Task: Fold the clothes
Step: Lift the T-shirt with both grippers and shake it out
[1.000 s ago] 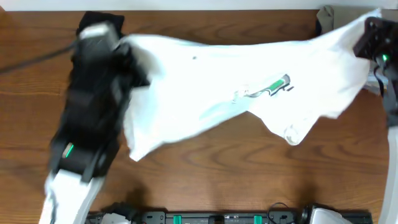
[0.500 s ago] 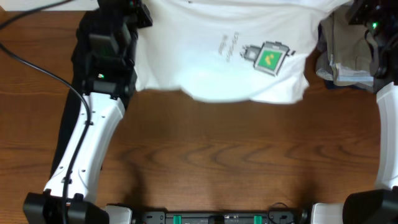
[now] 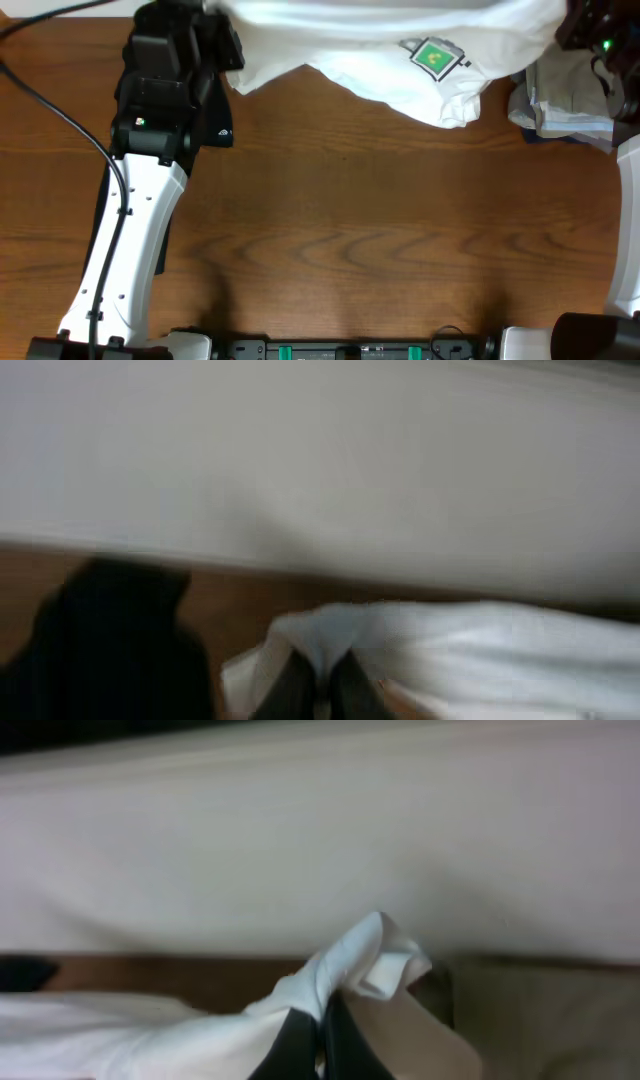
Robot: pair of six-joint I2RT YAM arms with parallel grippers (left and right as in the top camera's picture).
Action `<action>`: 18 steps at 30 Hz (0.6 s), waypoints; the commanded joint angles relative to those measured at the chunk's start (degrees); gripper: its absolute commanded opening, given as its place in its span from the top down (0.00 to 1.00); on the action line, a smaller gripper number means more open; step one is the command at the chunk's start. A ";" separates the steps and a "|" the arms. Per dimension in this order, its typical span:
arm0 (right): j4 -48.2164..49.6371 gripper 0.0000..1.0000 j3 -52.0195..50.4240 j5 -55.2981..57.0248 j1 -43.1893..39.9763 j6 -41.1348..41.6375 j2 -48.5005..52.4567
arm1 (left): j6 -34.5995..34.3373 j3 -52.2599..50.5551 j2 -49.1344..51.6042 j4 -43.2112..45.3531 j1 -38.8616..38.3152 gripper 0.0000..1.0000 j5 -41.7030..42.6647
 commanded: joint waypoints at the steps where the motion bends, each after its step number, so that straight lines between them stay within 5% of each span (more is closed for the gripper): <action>1: -3.26 0.99 0.87 -0.04 -0.37 -2.19 -0.79 | 0.79 0.66 -0.85 -4.24 0.28 0.94 0.61; 12: -22.60 0.99 0.87 -0.48 -0.37 -2.19 -0.90 | 0.79 0.66 -4.09 -26.53 0.28 0.94 0.59; 18: -14.36 0.99 0.87 -0.46 -0.24 -3.08 -0.85 | 2.08 0.66 -3.52 -17.25 0.35 0.94 -0.35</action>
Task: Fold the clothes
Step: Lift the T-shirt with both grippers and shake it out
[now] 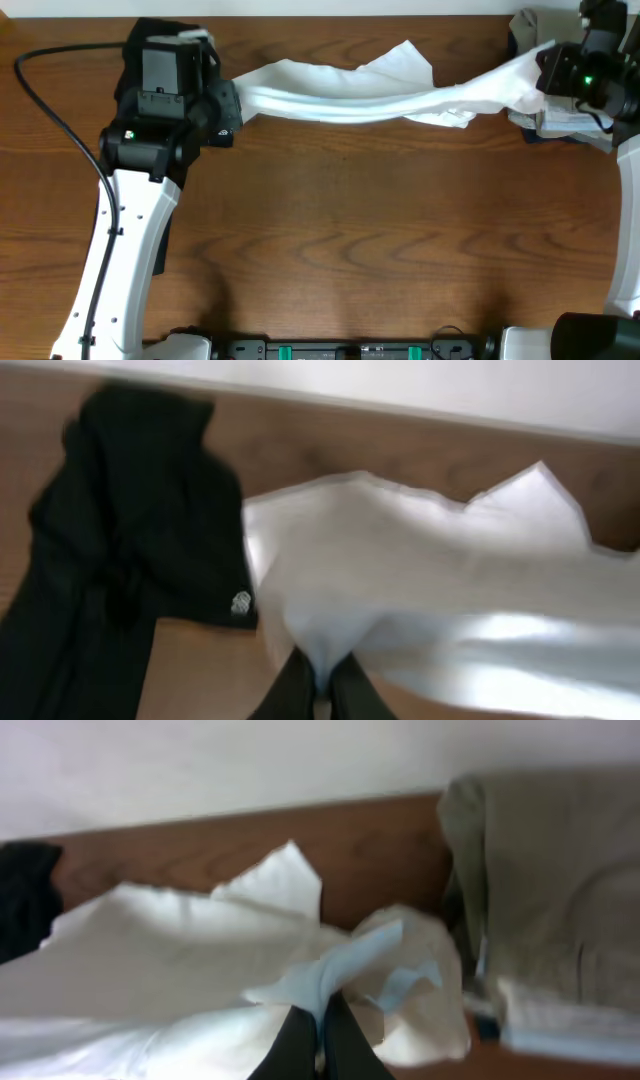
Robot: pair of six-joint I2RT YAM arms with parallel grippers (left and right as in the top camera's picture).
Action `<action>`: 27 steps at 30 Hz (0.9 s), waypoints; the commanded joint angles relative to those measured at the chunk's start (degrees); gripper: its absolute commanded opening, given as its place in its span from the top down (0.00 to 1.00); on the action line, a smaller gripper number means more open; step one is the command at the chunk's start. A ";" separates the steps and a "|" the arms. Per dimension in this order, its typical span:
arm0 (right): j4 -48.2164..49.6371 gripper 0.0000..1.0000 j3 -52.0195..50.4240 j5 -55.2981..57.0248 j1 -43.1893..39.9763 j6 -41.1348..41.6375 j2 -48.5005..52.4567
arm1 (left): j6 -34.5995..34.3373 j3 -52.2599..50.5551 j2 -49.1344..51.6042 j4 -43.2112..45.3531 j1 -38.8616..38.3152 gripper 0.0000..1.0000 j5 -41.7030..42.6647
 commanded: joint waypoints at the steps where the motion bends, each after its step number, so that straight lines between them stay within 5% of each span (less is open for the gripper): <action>1: 6.64 0.99 0.90 -0.35 -0.24 -1.25 -0.76 | 1.62 0.68 0.26 7.50 0.42 0.94 -1.03; 9: 35.89 0.99 0.92 0.09 1.27 0.20 1.20 | 1.62 3.06 6.40 39.71 2.62 0.94 -0.96; 18: 42.84 0.99 8.20 0.07 1.18 -0.61 1.60 | 9.57 25.83 13.57 31.08 3.19 0.94 -0.39; 27: 37.73 0.99 11.39 -0.57 1.18 -1.44 1.29 | 10.16 30.95 12.50 19.19 3.17 0.94 -0.39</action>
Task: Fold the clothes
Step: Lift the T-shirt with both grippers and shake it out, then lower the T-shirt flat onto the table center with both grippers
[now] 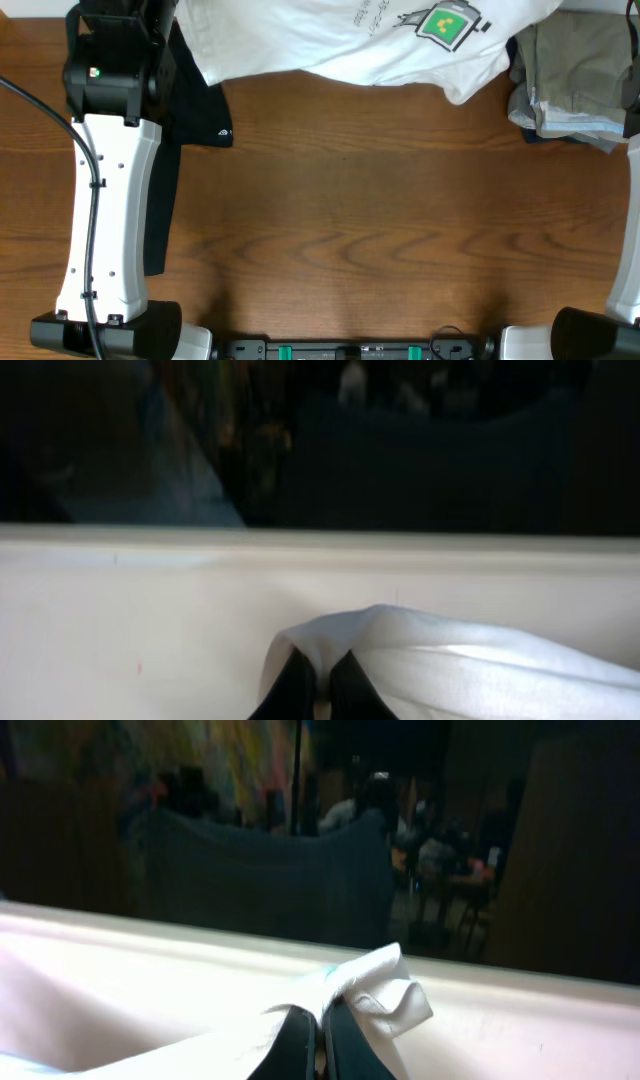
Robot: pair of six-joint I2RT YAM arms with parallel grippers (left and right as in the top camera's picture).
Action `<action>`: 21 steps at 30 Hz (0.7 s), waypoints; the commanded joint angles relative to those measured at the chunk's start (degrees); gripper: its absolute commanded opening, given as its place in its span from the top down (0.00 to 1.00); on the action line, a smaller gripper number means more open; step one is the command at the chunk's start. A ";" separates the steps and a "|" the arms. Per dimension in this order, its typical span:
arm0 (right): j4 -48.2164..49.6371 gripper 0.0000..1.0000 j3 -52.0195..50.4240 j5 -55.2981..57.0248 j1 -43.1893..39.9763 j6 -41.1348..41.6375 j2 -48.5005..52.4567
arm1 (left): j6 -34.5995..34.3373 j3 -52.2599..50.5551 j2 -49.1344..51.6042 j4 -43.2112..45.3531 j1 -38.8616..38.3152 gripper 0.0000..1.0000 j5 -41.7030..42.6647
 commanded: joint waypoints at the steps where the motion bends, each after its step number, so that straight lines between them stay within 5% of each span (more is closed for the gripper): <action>1: -1.70 0.99 3.23 -0.20 0.07 -1.16 -0.31 | 1.38 1.20 -1.70 -2.03 0.46 0.94 -0.24; 14: -32.30 0.99 19.85 0.28 -0.26 -6.56 -8.20 | 1.66 1.18 -20.00 -16.44 0.42 0.94 -0.22; 21: -35.71 0.99 20.26 0.72 -0.28 -8.48 -11.96 | 2.89 1.18 -22.88 -17.51 0.42 0.94 -0.24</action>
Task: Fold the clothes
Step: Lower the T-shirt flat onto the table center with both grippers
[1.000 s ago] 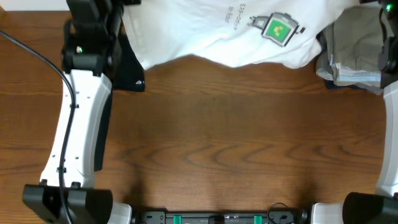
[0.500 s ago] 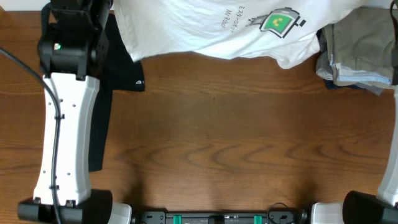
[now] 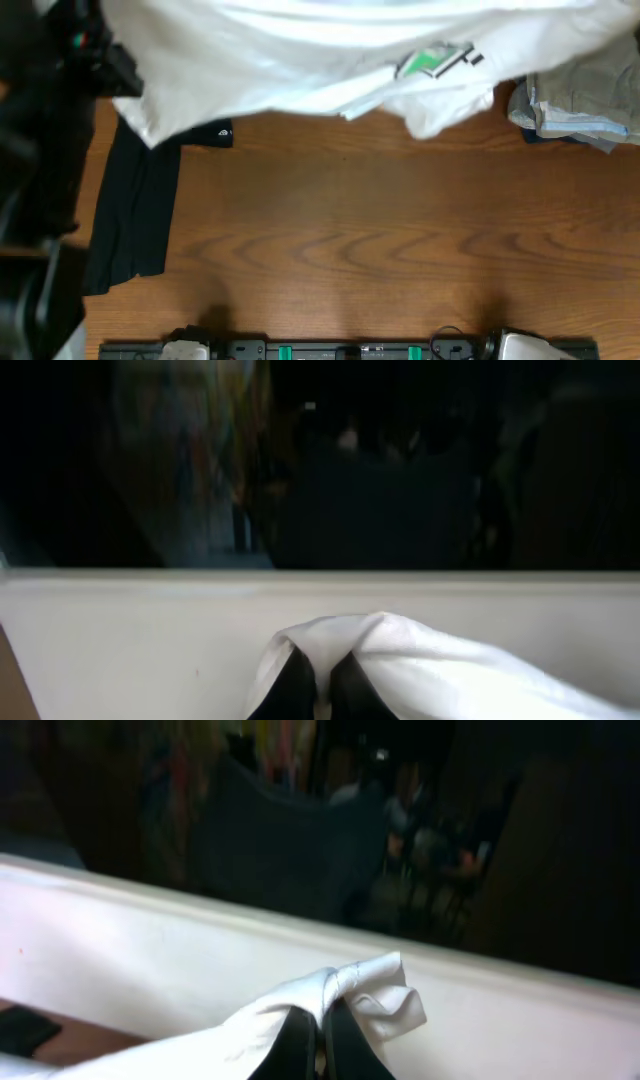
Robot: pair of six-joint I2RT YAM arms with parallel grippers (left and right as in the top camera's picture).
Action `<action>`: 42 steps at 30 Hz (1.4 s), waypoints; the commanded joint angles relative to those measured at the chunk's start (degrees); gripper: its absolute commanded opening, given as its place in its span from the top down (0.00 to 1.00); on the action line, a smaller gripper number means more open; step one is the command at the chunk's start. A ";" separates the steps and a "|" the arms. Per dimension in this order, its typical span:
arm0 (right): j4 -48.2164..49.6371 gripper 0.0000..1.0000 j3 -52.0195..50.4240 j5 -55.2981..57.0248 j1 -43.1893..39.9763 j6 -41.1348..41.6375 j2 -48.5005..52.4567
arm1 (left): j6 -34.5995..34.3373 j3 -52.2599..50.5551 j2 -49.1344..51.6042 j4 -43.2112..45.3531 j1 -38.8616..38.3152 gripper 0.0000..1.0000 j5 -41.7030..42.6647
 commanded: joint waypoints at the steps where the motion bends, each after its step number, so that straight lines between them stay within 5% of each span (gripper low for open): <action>1: 0.00 0.99 0.74 0.87 -0.26 -1.73 0.55 | 1.25 -0.20 2.62 -0.17 0.42 0.94 -0.24; 10: 4.17 0.99 0.74 0.87 -0.26 -1.70 10.51 | 1.20 -0.20 13.46 3.63 0.44 0.94 -0.26; 22: 34.62 0.99 0.76 2.82 -0.13 7.08 24.17 | 1.64 -0.20 31.85 38.23 2.84 0.94 -2.14; 25: 35.85 0.99 1.81 2.56 -0.04 7.78 23.82 | 2.60 -0.13 31.15 40.59 2.82 0.94 -0.61; 28: 31.06 0.99 2.93 2.08 -0.04 7.74 23.61 | 2.51 -0.13 29.83 35.60 2.78 0.94 0.92; 42: -12.20 0.99 2.73 1.64 0.13 3.21 31.30 | 0.26 -0.33 31.21 -14.03 2.78 0.94 4.94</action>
